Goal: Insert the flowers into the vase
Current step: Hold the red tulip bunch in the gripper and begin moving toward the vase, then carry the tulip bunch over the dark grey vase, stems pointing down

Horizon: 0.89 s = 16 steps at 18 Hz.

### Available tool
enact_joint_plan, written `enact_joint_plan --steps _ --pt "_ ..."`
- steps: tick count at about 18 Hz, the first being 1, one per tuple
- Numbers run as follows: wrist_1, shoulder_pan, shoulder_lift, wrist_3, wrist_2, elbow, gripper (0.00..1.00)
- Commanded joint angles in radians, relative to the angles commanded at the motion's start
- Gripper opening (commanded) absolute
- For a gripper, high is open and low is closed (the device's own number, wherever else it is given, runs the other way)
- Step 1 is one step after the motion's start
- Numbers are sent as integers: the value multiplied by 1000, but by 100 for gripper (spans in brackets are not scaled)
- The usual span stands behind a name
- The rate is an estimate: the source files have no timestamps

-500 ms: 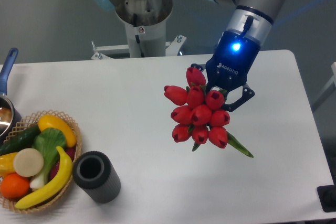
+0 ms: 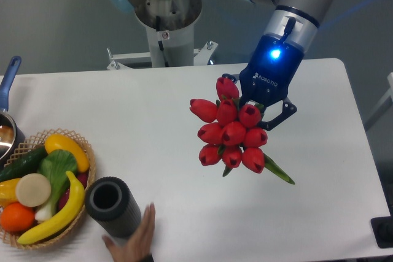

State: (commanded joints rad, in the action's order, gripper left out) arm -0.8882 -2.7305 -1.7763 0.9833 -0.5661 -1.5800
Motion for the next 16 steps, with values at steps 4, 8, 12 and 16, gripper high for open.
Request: enact_joint_plan --steps 4,8,12,16 --pt "0 5 -6 0 2 6 31" --pt "21 35 -12 2 0 6 31" --pt "31 46 -25 2 2 11 31" --pt "55 52 -31 6 37 18 31"
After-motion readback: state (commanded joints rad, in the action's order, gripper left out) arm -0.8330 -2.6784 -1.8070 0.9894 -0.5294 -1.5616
